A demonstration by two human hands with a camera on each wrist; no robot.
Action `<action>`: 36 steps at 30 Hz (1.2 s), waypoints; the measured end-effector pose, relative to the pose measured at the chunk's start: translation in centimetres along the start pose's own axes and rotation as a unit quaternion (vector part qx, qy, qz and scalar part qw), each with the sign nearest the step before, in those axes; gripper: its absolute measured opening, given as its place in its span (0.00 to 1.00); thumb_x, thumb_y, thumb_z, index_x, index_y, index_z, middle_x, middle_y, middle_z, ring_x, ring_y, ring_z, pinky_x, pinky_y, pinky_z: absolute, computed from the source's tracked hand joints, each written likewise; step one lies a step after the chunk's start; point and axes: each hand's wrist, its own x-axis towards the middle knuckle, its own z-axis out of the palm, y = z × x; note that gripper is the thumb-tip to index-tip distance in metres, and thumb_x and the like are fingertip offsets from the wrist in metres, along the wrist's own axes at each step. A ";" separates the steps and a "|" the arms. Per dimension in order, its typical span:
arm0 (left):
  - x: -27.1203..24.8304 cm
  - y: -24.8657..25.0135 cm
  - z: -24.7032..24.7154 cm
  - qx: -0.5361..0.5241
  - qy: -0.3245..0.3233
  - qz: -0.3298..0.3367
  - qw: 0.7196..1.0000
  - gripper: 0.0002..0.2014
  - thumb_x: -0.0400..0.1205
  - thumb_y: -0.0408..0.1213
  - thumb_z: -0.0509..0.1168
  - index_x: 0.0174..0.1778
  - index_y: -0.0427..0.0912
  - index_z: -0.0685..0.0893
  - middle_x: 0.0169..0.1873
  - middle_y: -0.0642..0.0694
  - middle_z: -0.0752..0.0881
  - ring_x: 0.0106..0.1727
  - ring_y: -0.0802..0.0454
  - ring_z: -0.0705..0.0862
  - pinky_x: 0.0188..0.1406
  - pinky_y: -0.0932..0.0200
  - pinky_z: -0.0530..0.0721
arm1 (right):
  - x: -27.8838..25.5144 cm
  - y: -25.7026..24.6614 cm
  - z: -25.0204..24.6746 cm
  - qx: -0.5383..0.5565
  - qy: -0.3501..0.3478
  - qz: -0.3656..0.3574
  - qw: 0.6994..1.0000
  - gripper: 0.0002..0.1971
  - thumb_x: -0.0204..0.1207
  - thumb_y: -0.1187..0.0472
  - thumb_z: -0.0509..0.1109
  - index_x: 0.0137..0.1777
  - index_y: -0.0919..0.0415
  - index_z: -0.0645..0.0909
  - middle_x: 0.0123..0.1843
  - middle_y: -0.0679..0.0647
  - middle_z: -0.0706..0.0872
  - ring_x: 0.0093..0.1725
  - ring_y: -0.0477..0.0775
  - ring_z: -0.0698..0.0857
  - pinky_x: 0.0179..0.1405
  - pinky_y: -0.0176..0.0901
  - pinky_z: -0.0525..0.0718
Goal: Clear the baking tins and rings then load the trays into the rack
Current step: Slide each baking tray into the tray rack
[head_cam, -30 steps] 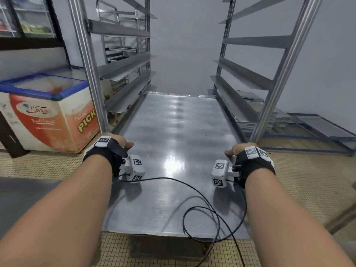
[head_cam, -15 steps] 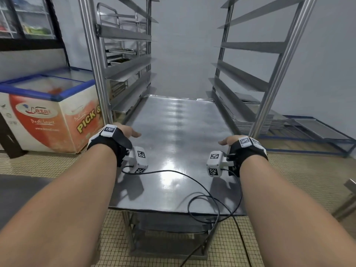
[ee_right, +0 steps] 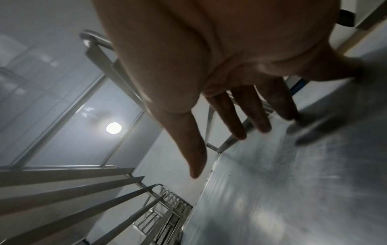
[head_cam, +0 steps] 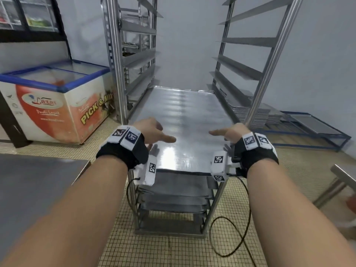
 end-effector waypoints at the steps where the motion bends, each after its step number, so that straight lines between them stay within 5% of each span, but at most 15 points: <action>1: -1.0 -0.4 0.8 0.000 -0.008 -0.002 1.000 0.45 0.65 0.67 0.78 0.74 0.45 0.80 0.67 0.46 0.84 0.62 0.47 0.85 0.63 0.48 0.82 | -0.9 0.5 0.4 -0.001 -0.012 -0.017 1.000 0.43 0.62 0.40 0.84 0.69 0.70 0.80 0.63 0.65 0.87 0.55 0.64 0.88 0.55 0.54 0.89; 4: -3.6 -1.3 3.5 -0.024 -0.049 0.021 0.998 0.59 0.50 0.73 0.80 0.79 0.53 0.73 0.72 0.51 0.80 0.68 0.52 0.81 0.71 0.48 0.79 | -3.3 2.2 1.8 -0.081 -0.064 -0.082 0.991 0.51 0.52 0.31 0.83 0.72 0.61 0.80 0.69 0.57 0.84 0.66 0.58 0.85 0.62 0.48 0.82; 6: -4.3 -1.6 5.1 0.069 -0.043 0.058 0.995 0.60 0.53 0.71 0.80 0.81 0.54 0.69 0.76 0.52 0.74 0.76 0.50 0.73 0.78 0.44 0.71 | -4.3 3.4 3.1 -0.113 -0.096 -0.115 0.982 0.56 0.47 0.32 0.86 0.77 0.53 0.75 0.75 0.50 0.78 0.74 0.51 0.77 0.68 0.46 0.74; 8: -4.3 -1.8 6.5 0.161 -0.006 0.088 0.983 0.53 0.62 0.61 0.82 0.82 0.53 0.68 0.78 0.50 0.71 0.81 0.46 0.65 0.83 0.40 0.62 | -4.8 4.6 4.4 -0.198 -0.075 -0.153 0.965 0.58 0.44 0.33 0.87 0.78 0.46 0.72 0.78 0.44 0.74 0.79 0.50 0.71 0.79 0.57 0.67; 12: -2.6 -3.1 8.8 0.293 0.113 0.130 0.940 0.30 0.73 0.35 0.72 0.71 0.54 0.73 0.68 0.49 0.77 0.74 0.44 0.73 0.78 0.41 0.69 | -5.1 6.0 6.6 -0.342 0.046 -0.231 0.910 0.37 0.67 0.54 0.81 0.77 0.45 0.72 0.78 0.45 0.73 0.77 0.54 0.70 0.81 0.61 0.64; 16: -1.4 -3.5 9.6 0.313 0.156 0.148 0.925 0.26 0.73 0.31 0.70 0.67 0.52 0.75 0.65 0.50 0.80 0.69 0.44 0.77 0.75 0.41 0.73 | -4.0 7.1 7.8 -0.375 0.087 -0.272 0.882 0.26 0.81 0.58 0.64 0.79 0.48 0.69 0.83 0.46 0.69 0.83 0.57 0.64 0.83 0.55 0.60; 28: 5.5 -2.6 8.8 0.326 0.163 0.134 0.921 0.31 0.75 0.33 0.74 0.72 0.53 0.71 0.72 0.50 0.76 0.73 0.45 0.75 0.78 0.41 0.70 | 3.6 5.8 9.1 -0.363 0.156 -0.298 0.869 0.22 0.69 0.64 0.72 0.64 0.53 0.83 0.65 0.49 0.87 0.69 0.62 0.82 0.72 0.60 0.77; 36: 11.3 -2.1 7.7 0.329 0.159 0.129 0.922 0.31 0.76 0.35 0.73 0.73 0.55 0.70 0.73 0.51 0.75 0.74 0.46 0.73 0.78 0.42 0.68 | 9.7 3.9 9.5 -0.365 0.141 -0.301 0.870 0.22 0.68 0.65 0.73 0.63 0.54 0.82 0.64 0.49 0.86 0.69 0.62 0.82 0.71 0.60 0.79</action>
